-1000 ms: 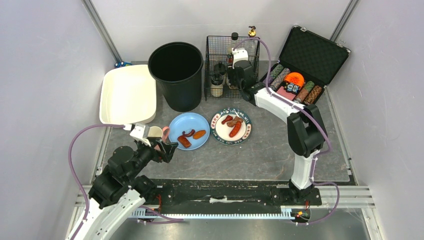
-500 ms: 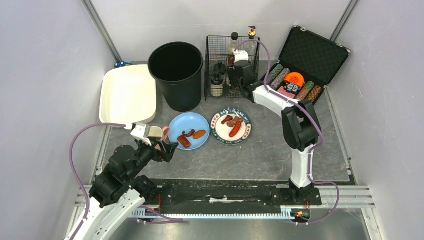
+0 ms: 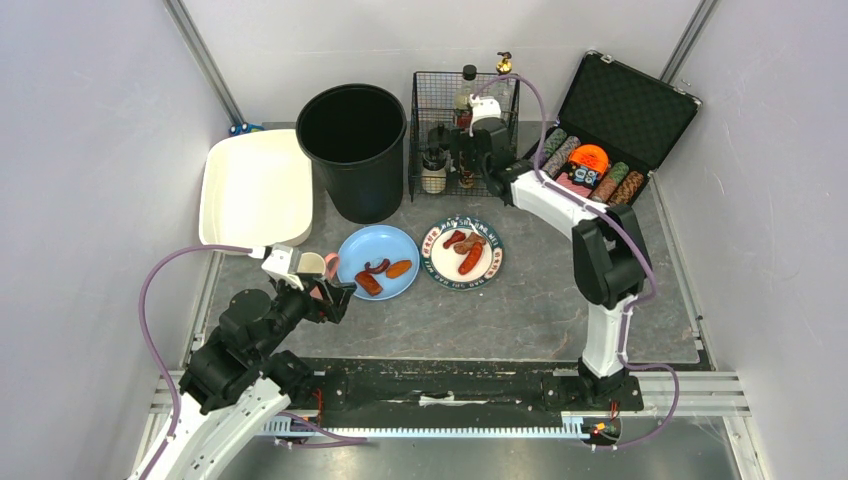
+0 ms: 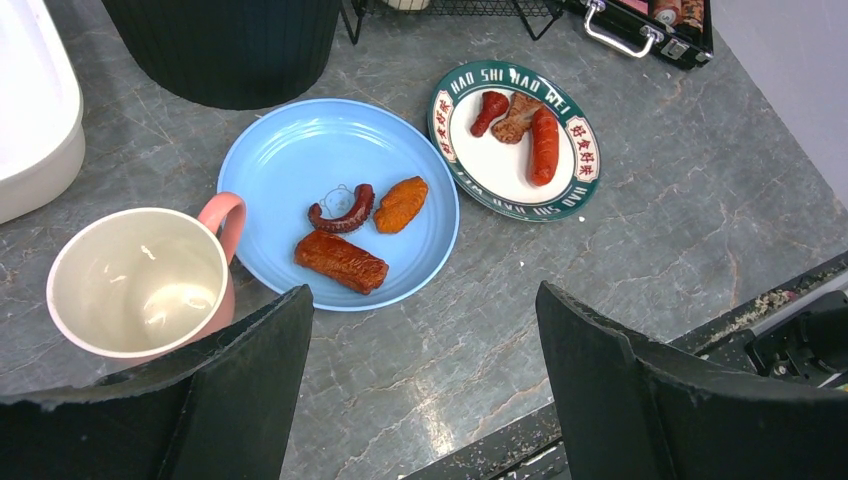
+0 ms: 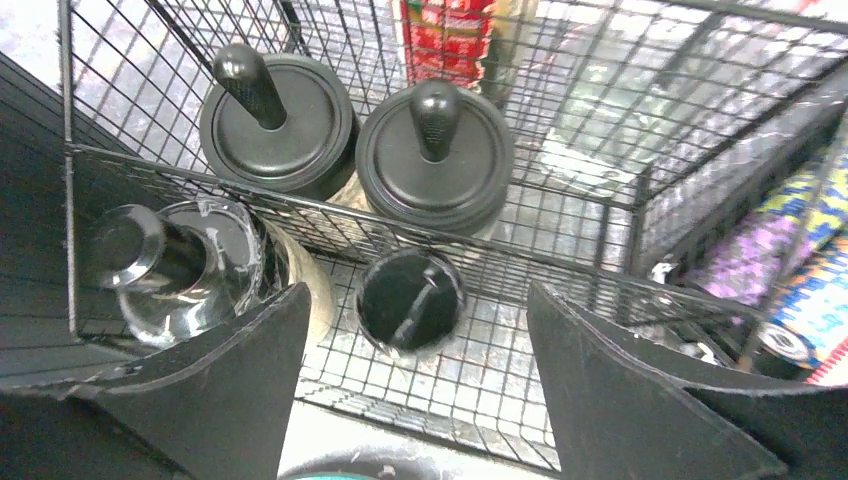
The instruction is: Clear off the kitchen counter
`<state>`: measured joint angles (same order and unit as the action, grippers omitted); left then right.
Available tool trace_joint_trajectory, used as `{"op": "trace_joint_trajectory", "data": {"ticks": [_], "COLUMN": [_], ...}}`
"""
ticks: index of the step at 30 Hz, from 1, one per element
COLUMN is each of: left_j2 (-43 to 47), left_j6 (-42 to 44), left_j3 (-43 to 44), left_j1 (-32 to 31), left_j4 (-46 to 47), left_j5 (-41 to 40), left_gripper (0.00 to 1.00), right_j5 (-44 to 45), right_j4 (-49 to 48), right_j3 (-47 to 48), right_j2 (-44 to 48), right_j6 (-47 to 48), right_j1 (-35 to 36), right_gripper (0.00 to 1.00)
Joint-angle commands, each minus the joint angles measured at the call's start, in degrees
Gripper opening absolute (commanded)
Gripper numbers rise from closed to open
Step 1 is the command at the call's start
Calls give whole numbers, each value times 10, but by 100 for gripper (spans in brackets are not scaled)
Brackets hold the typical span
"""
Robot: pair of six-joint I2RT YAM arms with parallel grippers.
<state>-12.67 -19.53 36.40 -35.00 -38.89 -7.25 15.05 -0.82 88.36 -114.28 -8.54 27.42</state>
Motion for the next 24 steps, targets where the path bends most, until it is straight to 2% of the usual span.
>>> {"op": "trace_joint_trajectory", "data": {"ticks": [1,9,24], "left_j2": [-1,4,7], "left_j6": [14,13,14], "left_j3": [0,1,0], "left_j1": [-2,-2,-2], "left_j4": [20,19,17], "left_j5": [-6,-8,-6], "left_gripper": [88,88,88], "right_j5": [5,-13,-61], "right_j4": [-35,-57,-25], "right_j3": [-35,-146,-353], "right_j2": [99,224,436], "right_j6": [0,-3,-9], "right_j1": [-4,-4,-4], "right_gripper": [82,88,90]}}
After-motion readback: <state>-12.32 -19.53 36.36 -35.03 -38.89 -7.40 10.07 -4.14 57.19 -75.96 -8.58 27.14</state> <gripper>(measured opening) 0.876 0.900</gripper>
